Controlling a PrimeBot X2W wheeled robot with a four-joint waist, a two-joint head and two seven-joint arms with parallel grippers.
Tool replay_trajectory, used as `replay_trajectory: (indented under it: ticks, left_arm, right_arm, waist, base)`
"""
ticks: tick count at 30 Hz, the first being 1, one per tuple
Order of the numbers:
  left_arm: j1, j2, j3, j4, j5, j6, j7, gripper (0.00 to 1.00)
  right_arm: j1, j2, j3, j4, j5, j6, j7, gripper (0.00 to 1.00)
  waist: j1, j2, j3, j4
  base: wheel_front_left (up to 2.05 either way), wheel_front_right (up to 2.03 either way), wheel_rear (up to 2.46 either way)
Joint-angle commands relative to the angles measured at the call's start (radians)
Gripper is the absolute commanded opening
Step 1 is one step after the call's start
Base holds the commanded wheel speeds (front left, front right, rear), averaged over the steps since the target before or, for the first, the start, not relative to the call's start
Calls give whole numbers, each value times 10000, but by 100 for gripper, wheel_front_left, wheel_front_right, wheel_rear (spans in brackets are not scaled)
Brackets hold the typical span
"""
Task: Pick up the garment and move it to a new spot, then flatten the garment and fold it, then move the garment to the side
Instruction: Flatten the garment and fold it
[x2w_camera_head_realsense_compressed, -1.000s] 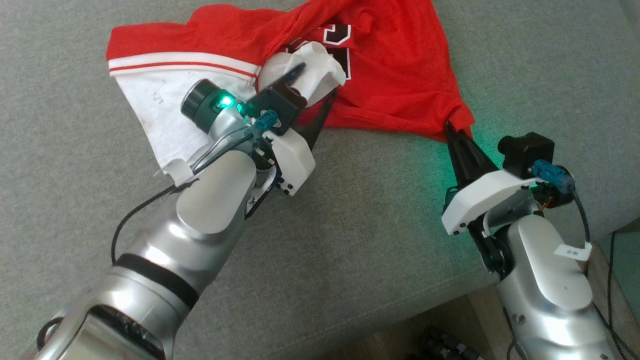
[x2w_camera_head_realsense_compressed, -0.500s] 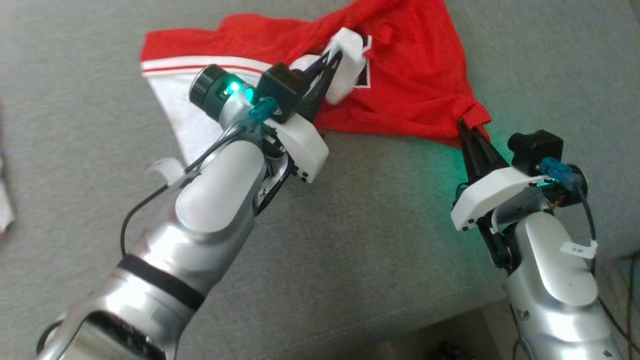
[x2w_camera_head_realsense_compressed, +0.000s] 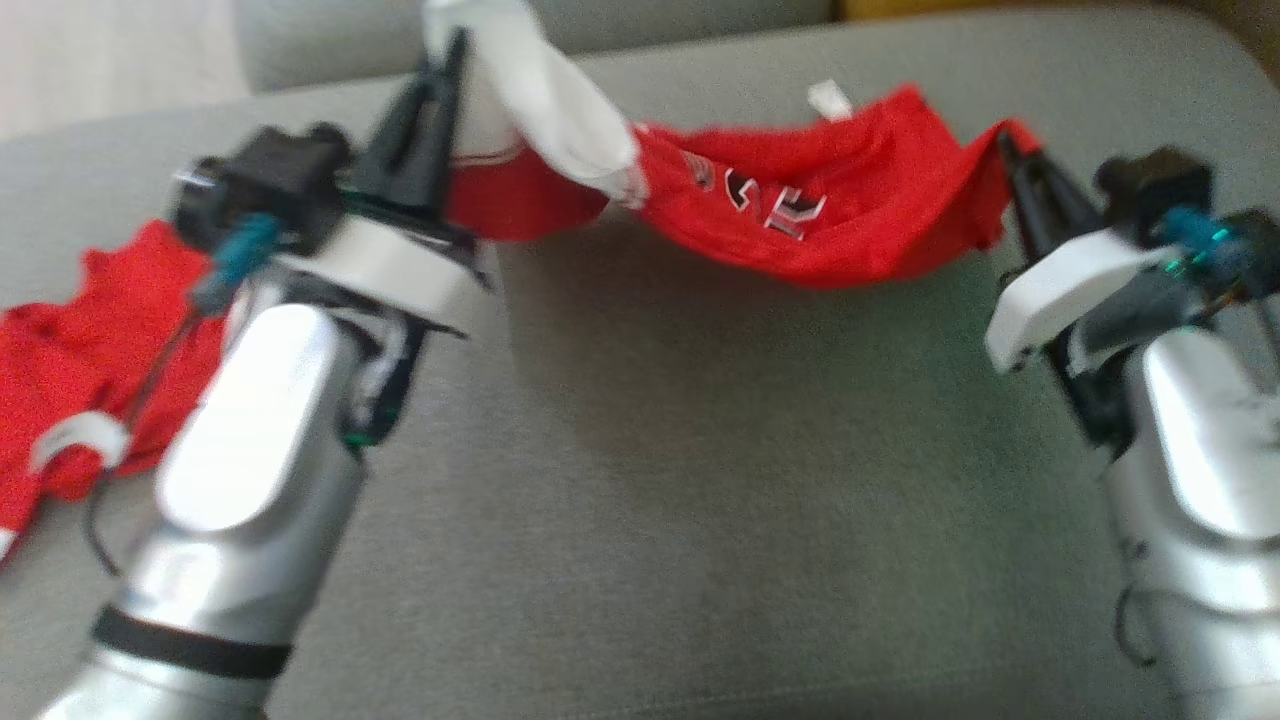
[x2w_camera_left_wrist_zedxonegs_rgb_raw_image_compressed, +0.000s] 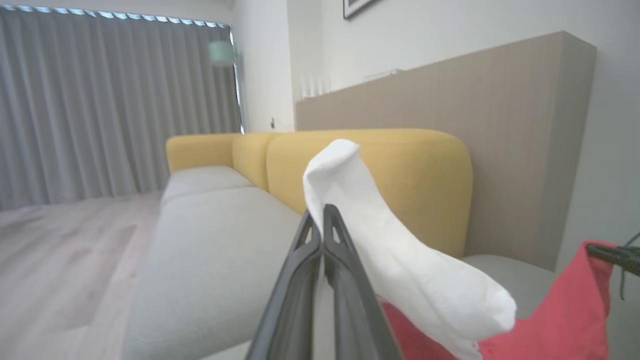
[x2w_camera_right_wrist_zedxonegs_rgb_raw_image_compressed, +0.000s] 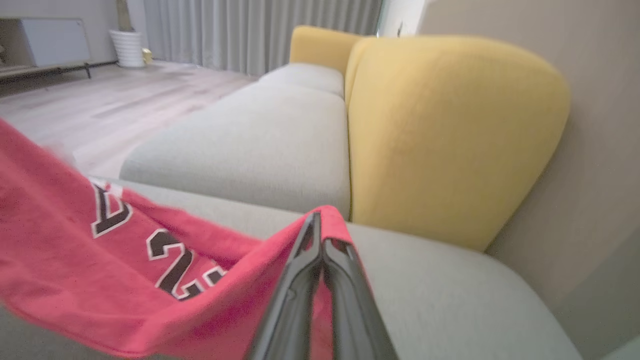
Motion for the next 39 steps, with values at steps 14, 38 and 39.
replay_trajectory:
  ticks: [14,38,39]
  left_arm:
    - [-870,2416,2190,-2280,-431,335,471,0]
    - [-2845,3626,2815,-3109,-1209,-6,2485,0]
    - [-3325,3590,2766,-2765,-1157,-120,2373,0]
  right_arm:
    - [-2722,-2004,737,-1014,2198,40,522,0]
    - [-4179,-2196,444,-2924,2606,40,3716,0]
    - [-4663,-2157,514,-2623,2458,40,3534,0]
  waist:
    - [1,0,-1979,936]
    - [1,0,177,599]
    - [1,0,539,631]
  base:
    - [0,0,0]
    - [0,0,0]
    - [0,0,0]
